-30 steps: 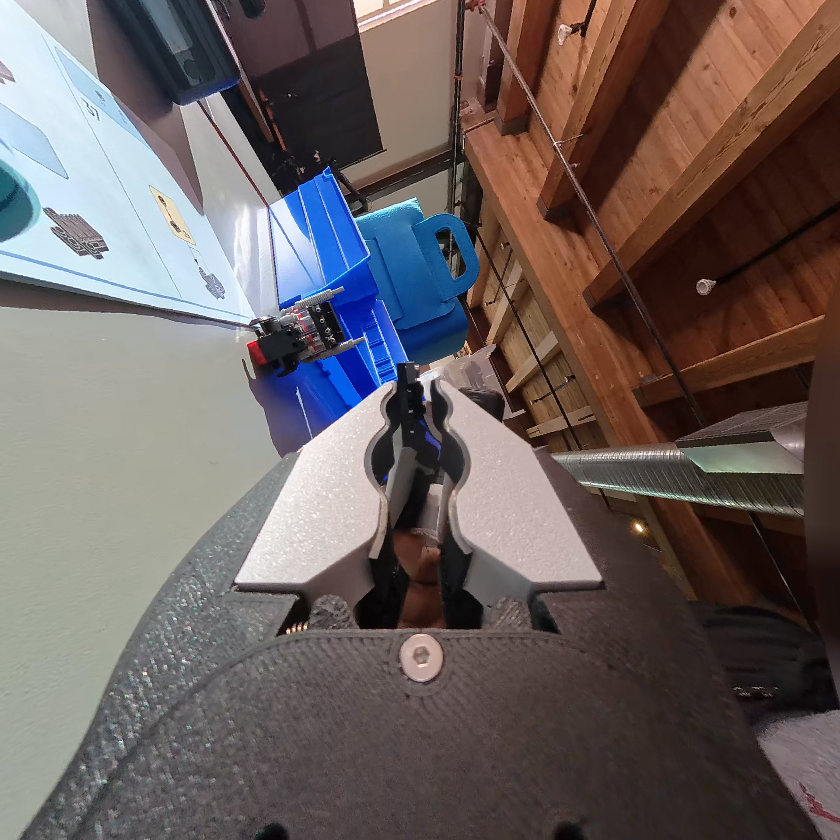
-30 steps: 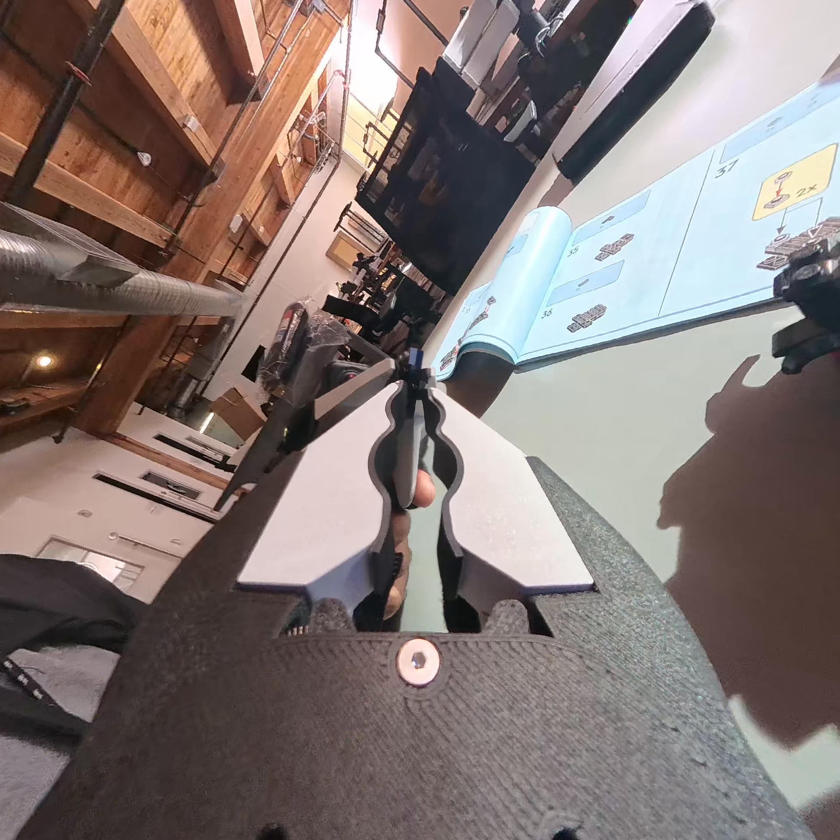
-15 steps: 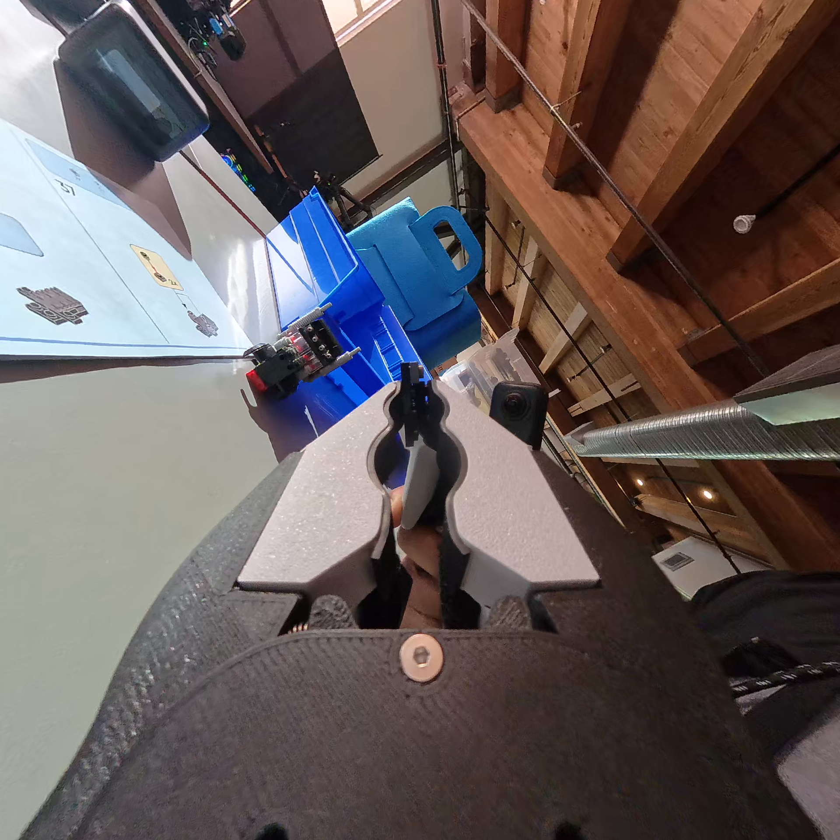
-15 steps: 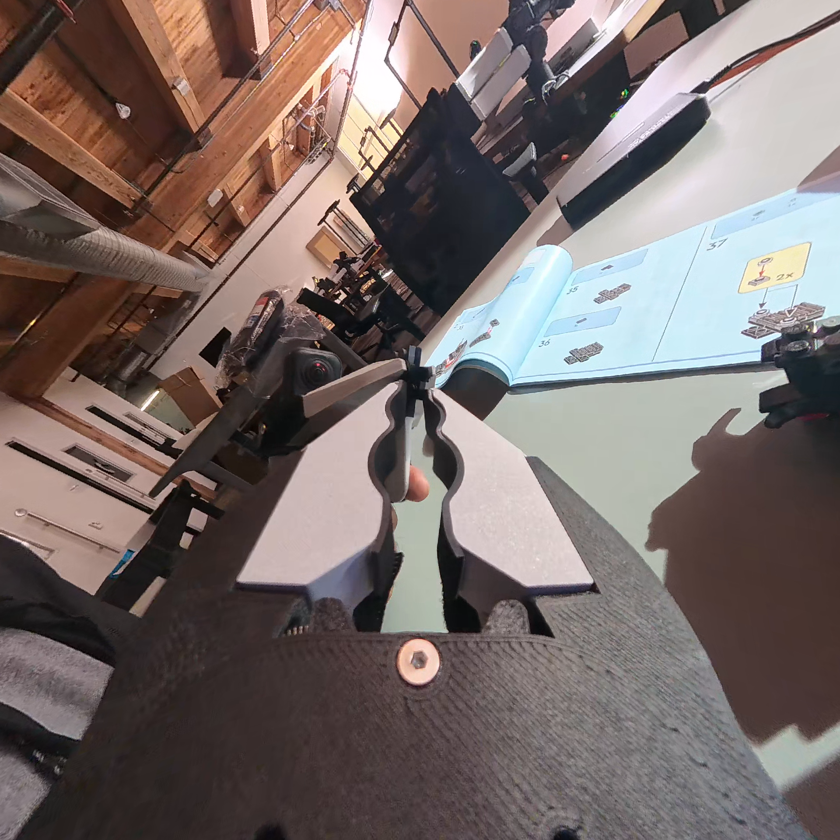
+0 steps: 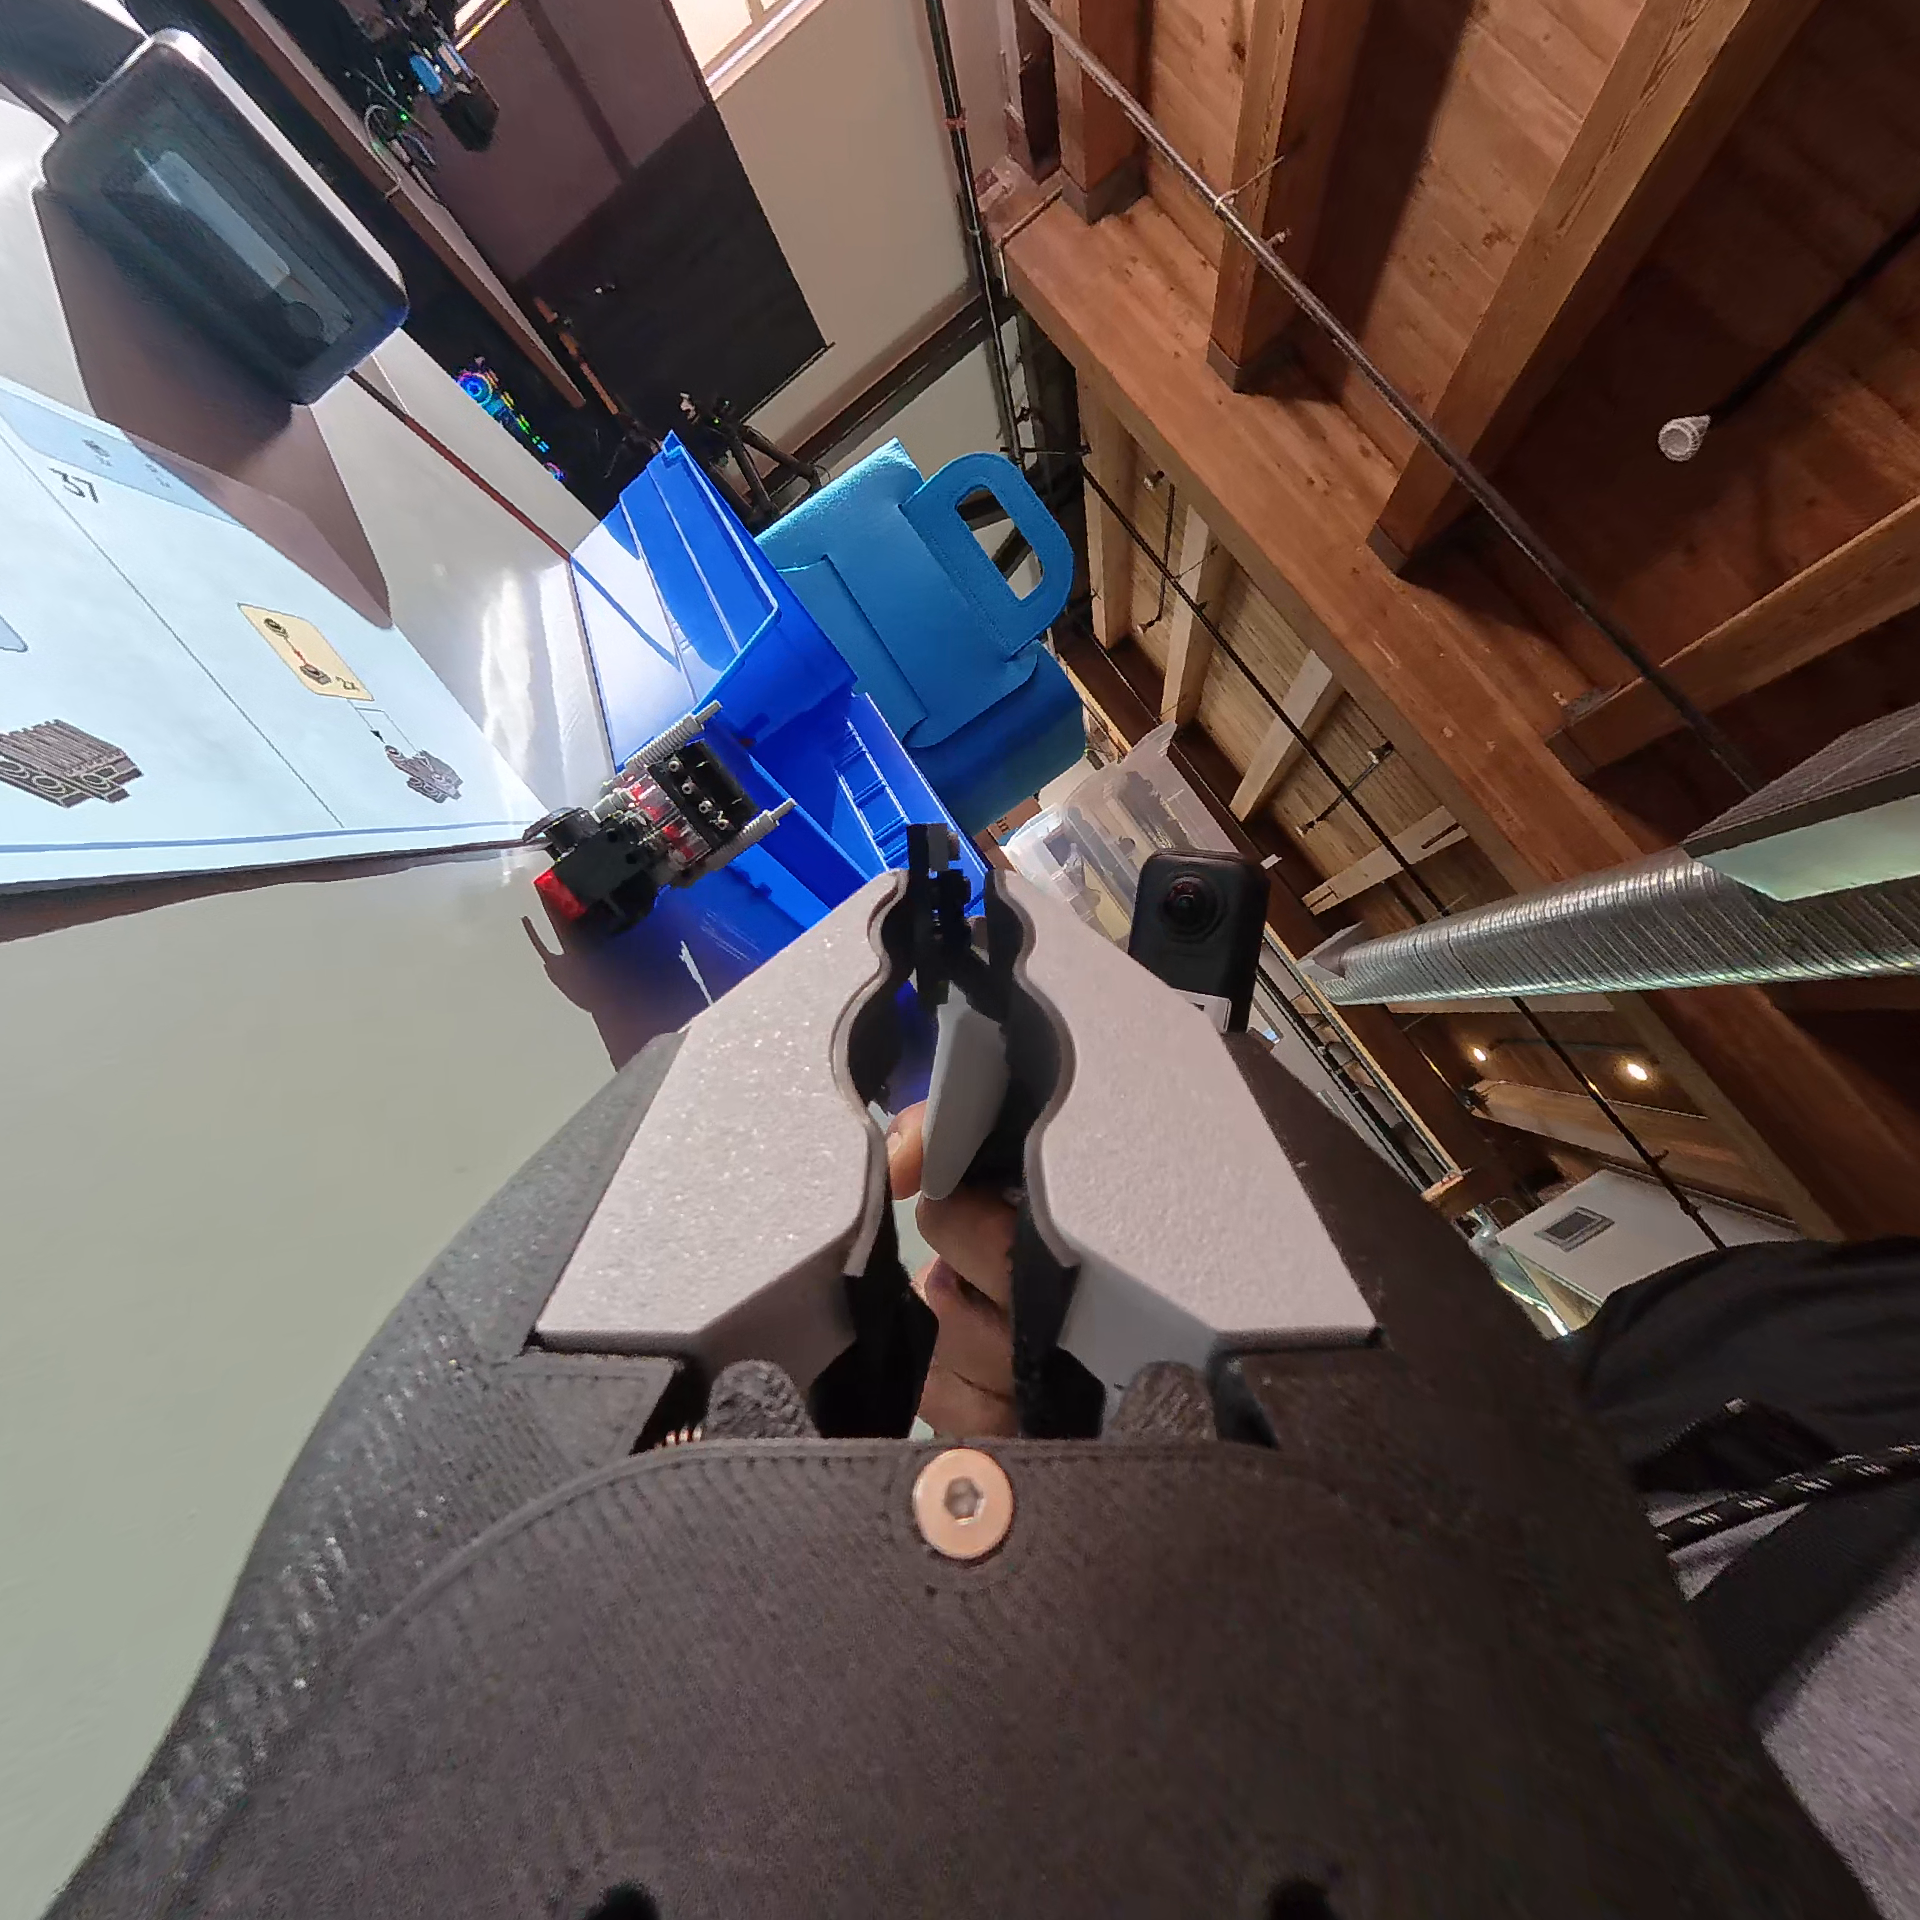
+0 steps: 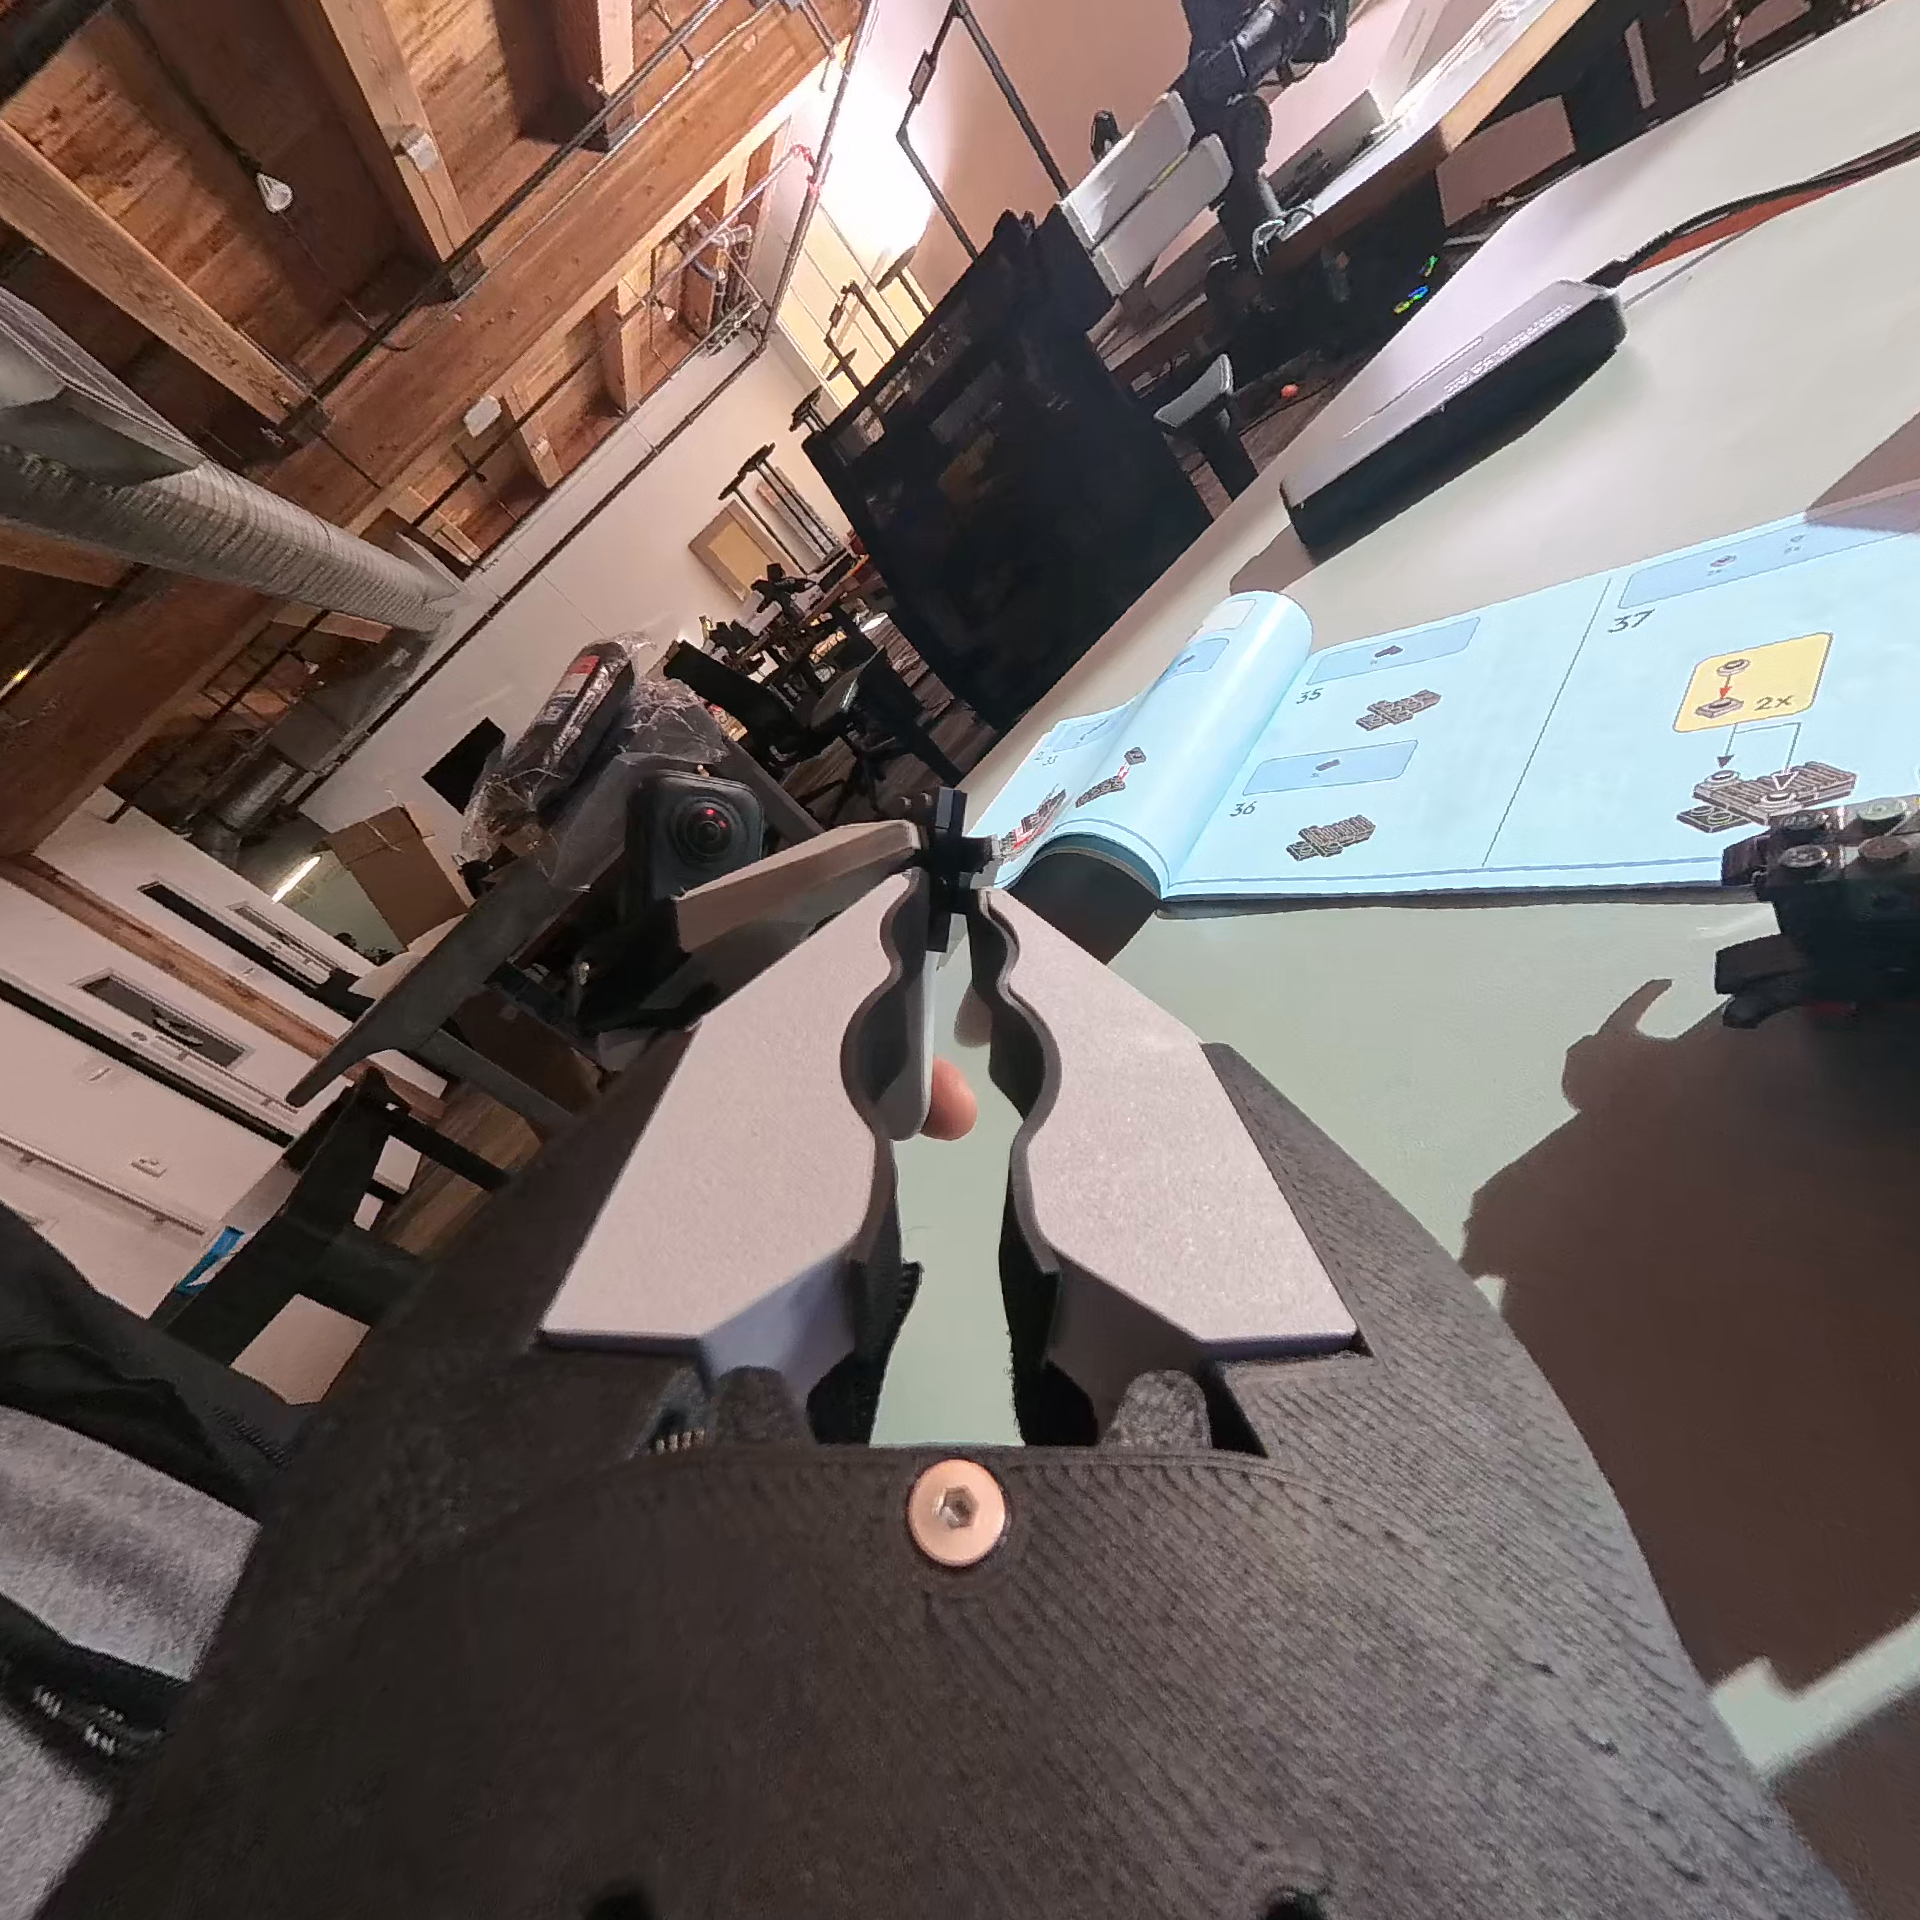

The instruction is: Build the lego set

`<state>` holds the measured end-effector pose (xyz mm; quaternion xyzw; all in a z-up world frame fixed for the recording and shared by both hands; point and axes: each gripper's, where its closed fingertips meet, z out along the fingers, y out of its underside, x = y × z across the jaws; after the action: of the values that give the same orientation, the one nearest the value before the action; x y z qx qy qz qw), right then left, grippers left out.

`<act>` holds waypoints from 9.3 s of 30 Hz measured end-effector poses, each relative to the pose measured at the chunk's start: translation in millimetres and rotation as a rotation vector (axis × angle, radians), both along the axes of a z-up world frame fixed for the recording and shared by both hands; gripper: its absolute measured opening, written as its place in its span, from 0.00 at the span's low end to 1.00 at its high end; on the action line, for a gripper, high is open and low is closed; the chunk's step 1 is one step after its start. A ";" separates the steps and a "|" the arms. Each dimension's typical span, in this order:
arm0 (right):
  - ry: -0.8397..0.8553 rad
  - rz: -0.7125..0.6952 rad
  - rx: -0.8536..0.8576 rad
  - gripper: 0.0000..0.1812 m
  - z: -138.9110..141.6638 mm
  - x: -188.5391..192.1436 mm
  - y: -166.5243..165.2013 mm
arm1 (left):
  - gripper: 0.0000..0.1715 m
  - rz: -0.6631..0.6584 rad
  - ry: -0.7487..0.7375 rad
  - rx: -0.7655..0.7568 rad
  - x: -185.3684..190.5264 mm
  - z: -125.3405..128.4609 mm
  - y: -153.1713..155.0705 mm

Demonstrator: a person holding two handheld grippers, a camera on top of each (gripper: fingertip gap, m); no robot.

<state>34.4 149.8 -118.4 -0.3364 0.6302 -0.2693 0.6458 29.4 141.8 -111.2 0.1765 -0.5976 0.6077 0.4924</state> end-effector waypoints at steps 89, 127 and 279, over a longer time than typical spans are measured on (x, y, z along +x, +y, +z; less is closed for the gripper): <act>-0.151 0.212 0.039 0.02 30.3 -11.6 21.0 | 0.08 -0.213 0.150 -0.254 -8.3 34.0 24.2; -0.124 0.185 -0.163 0.03 34.4 -11.2 24.4 | 0.05 -0.218 0.235 -0.282 -8.0 35.9 26.1; 0.149 -0.248 -0.173 0.16 -23.4 -122.0 -62.5 | 0.03 -0.147 0.182 0.162 -39.6 -22.9 2.3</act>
<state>-87.6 87.3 -141.8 -0.3296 0.6875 -0.3744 0.5277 -10.2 144.1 -134.1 0.2261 -0.6087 0.5014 0.5718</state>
